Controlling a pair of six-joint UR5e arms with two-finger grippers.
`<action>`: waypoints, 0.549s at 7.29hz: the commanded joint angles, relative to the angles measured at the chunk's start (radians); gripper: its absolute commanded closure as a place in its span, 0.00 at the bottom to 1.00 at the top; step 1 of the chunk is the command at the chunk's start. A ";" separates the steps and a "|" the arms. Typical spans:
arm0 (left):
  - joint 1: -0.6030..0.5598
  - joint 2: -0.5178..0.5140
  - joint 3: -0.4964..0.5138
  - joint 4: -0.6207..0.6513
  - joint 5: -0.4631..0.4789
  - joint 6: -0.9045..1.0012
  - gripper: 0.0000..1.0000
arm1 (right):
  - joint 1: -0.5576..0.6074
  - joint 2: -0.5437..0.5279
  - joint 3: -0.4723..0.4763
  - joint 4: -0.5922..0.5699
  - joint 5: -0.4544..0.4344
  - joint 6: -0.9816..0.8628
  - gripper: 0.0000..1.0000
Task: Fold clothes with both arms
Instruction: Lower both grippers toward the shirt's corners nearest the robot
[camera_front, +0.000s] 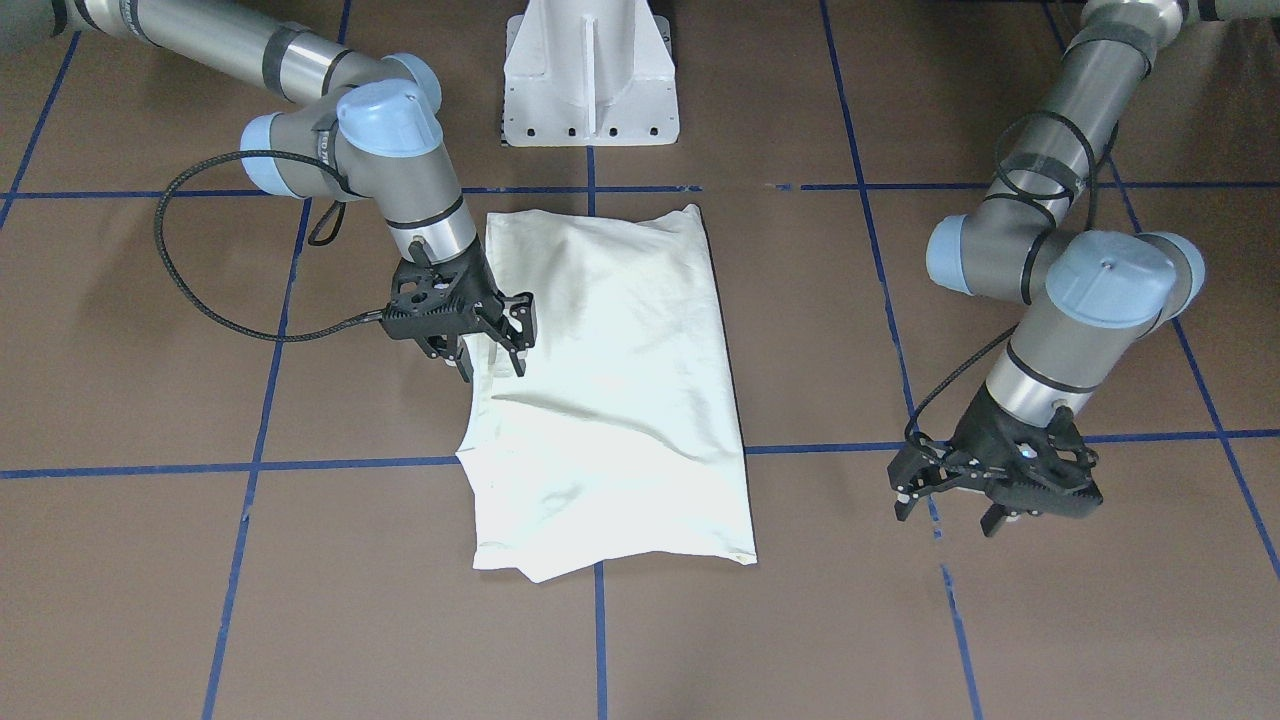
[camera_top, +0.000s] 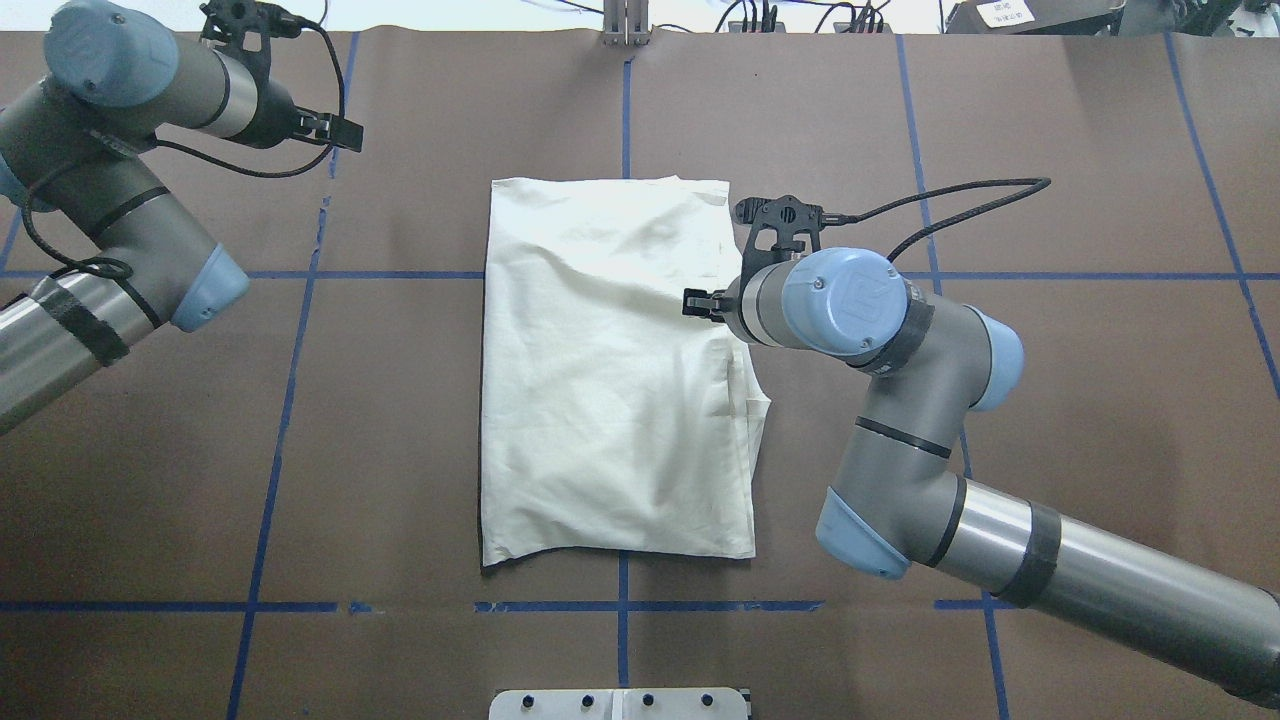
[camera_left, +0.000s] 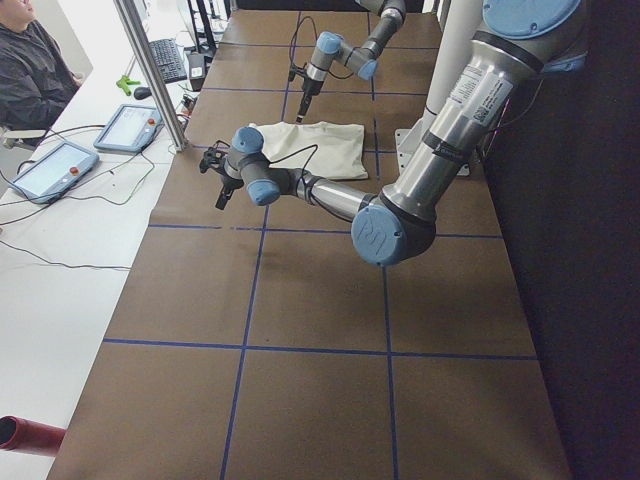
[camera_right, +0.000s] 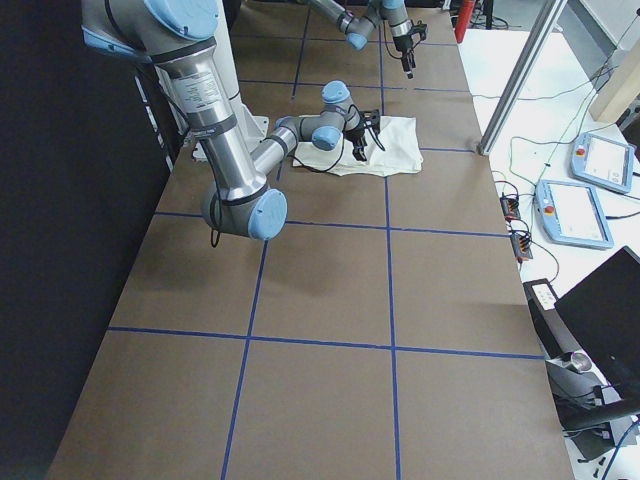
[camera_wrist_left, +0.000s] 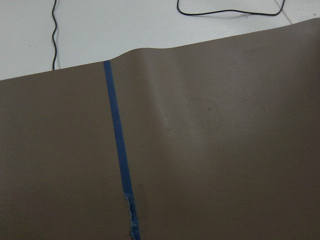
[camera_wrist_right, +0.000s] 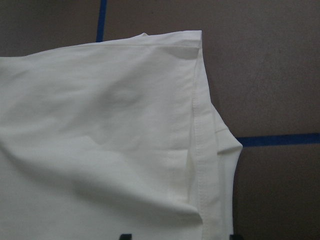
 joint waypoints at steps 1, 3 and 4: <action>0.143 0.140 -0.272 0.000 -0.017 -0.291 0.00 | -0.004 -0.129 0.150 0.032 0.041 0.088 0.00; 0.367 0.283 -0.529 0.002 0.171 -0.602 0.00 | -0.077 -0.257 0.235 0.153 -0.017 0.300 0.01; 0.464 0.326 -0.585 0.002 0.259 -0.745 0.03 | -0.122 -0.294 0.287 0.152 -0.084 0.343 0.01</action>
